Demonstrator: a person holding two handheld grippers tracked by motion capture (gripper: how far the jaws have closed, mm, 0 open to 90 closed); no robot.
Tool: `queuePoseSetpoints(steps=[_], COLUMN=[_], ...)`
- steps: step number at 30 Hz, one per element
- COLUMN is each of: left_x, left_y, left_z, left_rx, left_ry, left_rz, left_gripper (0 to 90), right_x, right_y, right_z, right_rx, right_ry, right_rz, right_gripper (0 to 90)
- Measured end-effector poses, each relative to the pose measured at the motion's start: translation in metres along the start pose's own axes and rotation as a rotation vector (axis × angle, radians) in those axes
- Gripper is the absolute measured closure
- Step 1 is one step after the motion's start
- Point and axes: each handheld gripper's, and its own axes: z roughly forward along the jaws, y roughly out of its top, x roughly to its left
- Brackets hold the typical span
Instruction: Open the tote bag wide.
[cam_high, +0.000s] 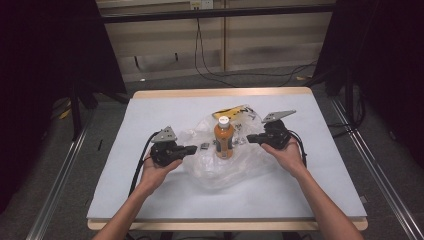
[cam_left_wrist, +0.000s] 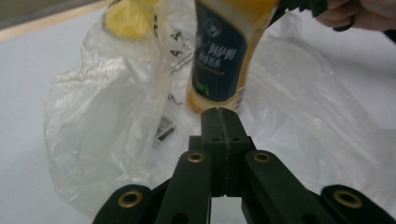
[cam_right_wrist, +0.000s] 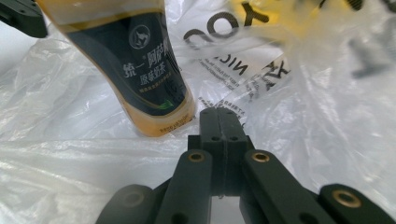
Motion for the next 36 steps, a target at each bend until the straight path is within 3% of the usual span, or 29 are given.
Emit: queuePoseSetpoints(steps=[2,4,7,10,12,14,17,21,25,28,32,36], left_x=[-0.002,-0.004,-0.005,-0.003,-0.003,-0.005,-0.008,-0.01,-0.013,-0.015,-0.019,-0.024], left_y=[0.0,-0.002,-0.007,-0.011,-0.011,-0.013,-0.019,-0.03,-0.038,-0.043,-0.051,-0.056], left_z=[-0.007,-0.013,-0.021,-0.025,-0.029,-0.033,-0.041,-0.053,-0.062,-0.069,-0.076,-0.079], left_rx=[-0.036,-0.058,-0.072,-0.07,-0.071,-0.09,-0.063,-0.106,-0.108,-0.106,-0.119,-0.097], left_ry=[-0.017,-0.006,0.003,0.017,0.052,0.073,0.114,0.157,0.189,0.205,0.217,0.247], left_rz=[-0.006,-0.014,-0.019,-0.038,-0.032,-0.039,-0.054,-0.073,-0.083,-0.092,-0.103,-0.121], left_gripper=[90.0,90.0,90.0,82.4,69.1,63.2,39.6,26.4,15.1,11.3,7.4,6.3], right_x=[0.002,0.003,0.005,0.007,0.01,0.013,0.017,0.02,0.025,0.029,0.037,0.039], right_y=[-0.002,-0.004,-0.01,-0.018,-0.023,-0.028,-0.037,-0.048,-0.056,-0.063,-0.077,-0.09], right_z=[-0.009,-0.016,-0.03,-0.043,-0.05,-0.057,-0.068,-0.08,-0.09,-0.098,-0.112,-0.125], right_rx=[-0.035,-0.066,-0.106,-0.149,-0.166,-0.18,-0.201,-0.24,-0.266,-0.258,-0.261,-0.28], right_ry=[-0.004,-0.016,-0.045,-0.049,-0.049,-0.057,-0.075,-0.092,-0.117,-0.104,-0.126,-0.183], right_rz=[0.009,0.02,0.033,0.057,0.042,0.043,0.059,0.087,0.099,0.117,0.114,0.15], right_gripper=[90.0,90.0,90.0,86.9,74.9,63.2,43.3,22.6,7.1,4.6,3.4,3.7])
